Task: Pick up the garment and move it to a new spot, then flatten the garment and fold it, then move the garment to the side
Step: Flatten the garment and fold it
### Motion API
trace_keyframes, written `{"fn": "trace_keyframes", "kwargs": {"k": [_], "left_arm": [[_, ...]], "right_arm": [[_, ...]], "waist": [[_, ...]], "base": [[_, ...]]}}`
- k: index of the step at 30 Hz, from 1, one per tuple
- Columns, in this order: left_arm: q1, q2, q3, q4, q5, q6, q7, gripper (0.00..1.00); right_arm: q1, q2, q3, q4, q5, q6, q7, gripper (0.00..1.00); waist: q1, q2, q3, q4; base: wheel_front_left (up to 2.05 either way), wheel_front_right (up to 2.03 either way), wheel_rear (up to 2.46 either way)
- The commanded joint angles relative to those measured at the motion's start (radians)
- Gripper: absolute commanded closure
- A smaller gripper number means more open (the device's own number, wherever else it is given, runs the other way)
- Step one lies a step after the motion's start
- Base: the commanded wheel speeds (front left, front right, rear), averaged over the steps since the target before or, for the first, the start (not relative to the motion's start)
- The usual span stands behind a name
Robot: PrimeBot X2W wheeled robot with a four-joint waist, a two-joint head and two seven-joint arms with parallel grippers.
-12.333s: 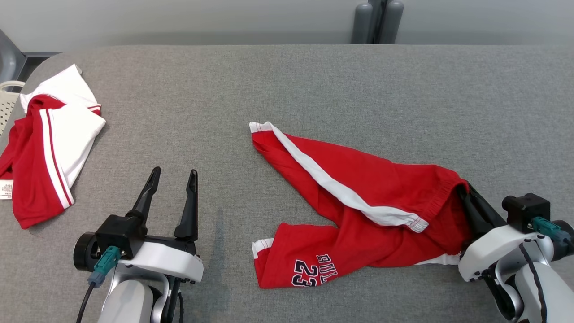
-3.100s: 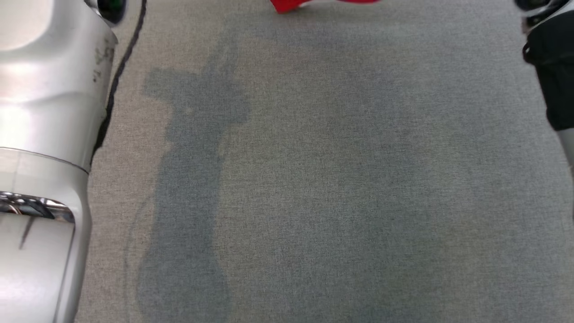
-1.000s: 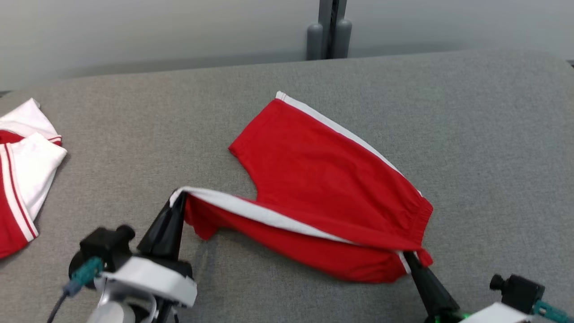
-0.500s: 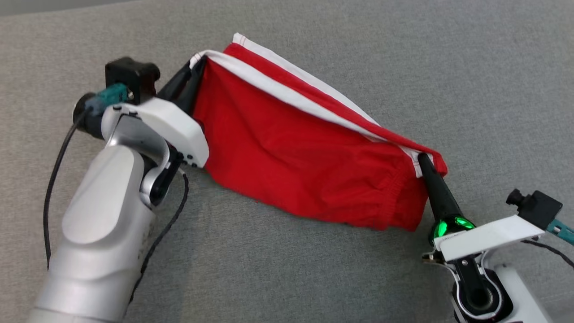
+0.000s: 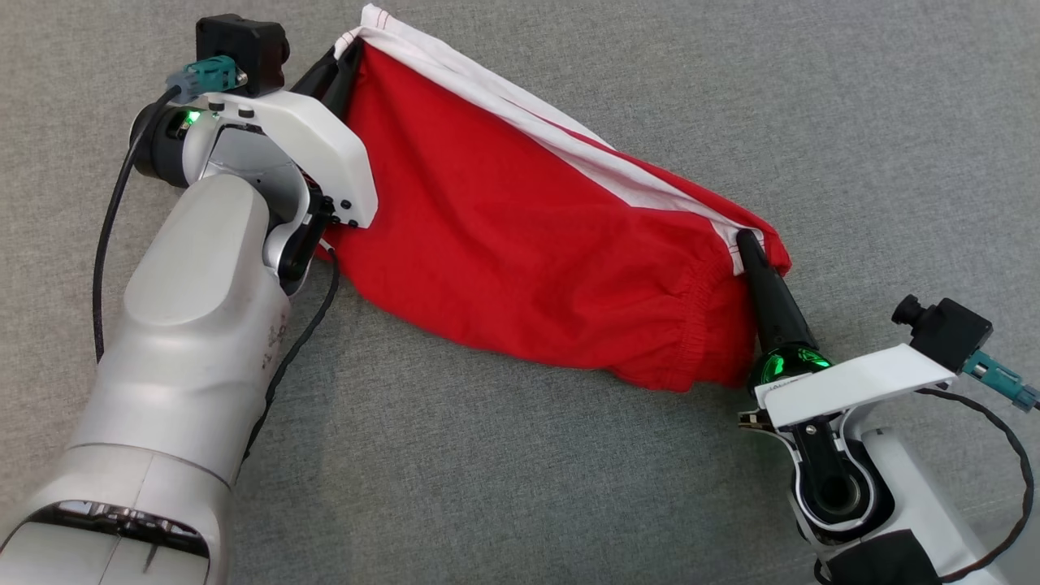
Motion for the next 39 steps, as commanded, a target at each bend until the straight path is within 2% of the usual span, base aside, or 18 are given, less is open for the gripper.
{"fn": "trace_keyframes", "kwargs": {"k": [1,2,3,4,5,10,13,17,26,32,39], "left_arm": [[-0.03,0.001,-0.004,0.029,-0.011,-0.007,-0.015,1.0],[-0.041,-0.003,-0.007,0.048,-0.019,-0.007,-0.025,0.63],[-0.048,-0.005,-0.009,0.061,-0.026,-0.008,-0.039,0.06],[-0.055,-0.008,-0.012,0.078,-0.032,-0.006,-0.048,0.0],[-0.058,-0.01,-0.016,0.092,-0.041,-0.006,-0.058,0.0],[-0.045,-0.018,-0.037,0.124,-0.068,-0.007,-0.118,0.0],[-0.017,-0.013,-0.035,0.14,-0.08,-0.007,-0.176,0.0],[0.033,-0.007,-0.017,0.1,-0.076,0.01,-0.217,0.0],[0.277,0.048,0.082,-0.29,0.024,0.13,-0.224,0.0],[0.477,0.058,0.14,-0.503,0.073,0.2,-0.224,0.0],[0.655,0.063,0.175,-0.585,0.068,0.219,-0.224,0.0]], "right_arm": [[-0.001,-0.006,0.002,0.032,-0.007,0.002,-0.004,1.0],[-0.004,-0.005,0.006,0.035,-0.012,0.002,-0.005,0.98],[-0.006,-0.006,0.008,0.036,-0.02,0.002,-0.008,0.67],[-0.007,-0.008,0.011,0.035,-0.028,0.002,-0.012,0.15],[-0.007,-0.01,0.015,0.033,-0.041,0.002,-0.014,0.0],[0.011,-0.035,0.022,0.024,-0.127,0.002,-0.033,0.0],[0.03,-0.062,0.021,0.013,-0.243,0.002,-0.046,0.0],[0.073,-0.081,-0.036,-0.021,-0.398,0.002,-0.062,0.0],[0.14,-0.047,-0.223,-0.139,-0.697,0.002,-0.078,0.0],[0.158,-0.033,-0.298,-0.16,-0.833,0.002,-0.085,0.0],[0.21,-0.011,-0.345,-0.131,-0.92,0.002,-0.091,0.0]], "waist": [[0.0,0.0,0.003,-0.002],[0.0,0.0,0.004,-0.004],[0.0,0.0,0.005,-0.006],[0.0,0.0,0.004,-0.008],[0.0,0.0,0.003,-0.01],[0.0,0.0,-0.015,-0.015],[0.0,0.0,-0.036,-0.012],[0.0,0.0,-0.065,0.004],[0.0,0.0,-0.111,0.041],[0.0,0.0,-0.156,0.061],[0.0,0.0,-0.215,0.078]], "base": [[0.0,0.0,0.0],[0.0,0.0,0.0],[0.0,0.0,0.0],[0.0,0.0,0.0],[0.0,0.0,0.0],[0.0,0.0,0.0],[0.0,0.0,0.0],[0.0,0.0,0.0],[0.0,0.0,0.0],[0.0,0.0,0.0],[0.0,0.0,0.0]]}}
